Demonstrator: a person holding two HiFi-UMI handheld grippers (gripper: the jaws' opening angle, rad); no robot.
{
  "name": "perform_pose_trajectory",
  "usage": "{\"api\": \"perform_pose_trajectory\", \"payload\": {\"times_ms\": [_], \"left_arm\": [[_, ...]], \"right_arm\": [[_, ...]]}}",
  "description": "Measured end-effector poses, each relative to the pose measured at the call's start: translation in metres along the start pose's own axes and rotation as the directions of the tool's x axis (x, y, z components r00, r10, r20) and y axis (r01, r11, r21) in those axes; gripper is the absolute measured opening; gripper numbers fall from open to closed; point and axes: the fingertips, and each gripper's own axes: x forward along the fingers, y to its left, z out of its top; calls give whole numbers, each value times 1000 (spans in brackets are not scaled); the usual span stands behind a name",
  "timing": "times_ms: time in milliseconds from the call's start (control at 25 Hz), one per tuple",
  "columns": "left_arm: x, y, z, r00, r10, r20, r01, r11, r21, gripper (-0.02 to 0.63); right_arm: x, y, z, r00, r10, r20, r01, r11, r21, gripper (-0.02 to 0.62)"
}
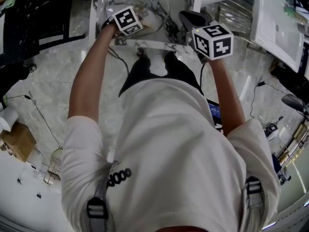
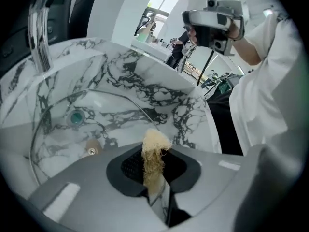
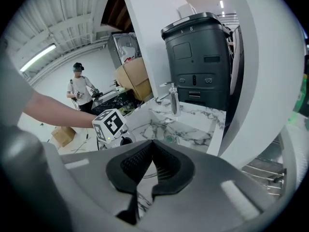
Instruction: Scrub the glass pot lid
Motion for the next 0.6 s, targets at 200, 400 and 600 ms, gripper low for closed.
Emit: {"api": "perform_pose_trajectory", "payload": {"times_ms": [200, 400, 600], "left_arm": [[-43, 9, 23, 974, 208, 93, -216, 973, 78, 51], [-106, 17, 55, 868, 412, 276, -429, 903, 2, 52], [-188, 20, 88, 662, 569, 488, -552, 810, -195, 52]], "right_arm": [[-22, -5, 24, 998, -27, 53, 29, 999, -46, 3], [-43, -6, 54, 991, -52, 126, 63, 995, -84, 3], [-56, 0, 92, 976, -46, 215, 73, 991, -116, 3]]}}
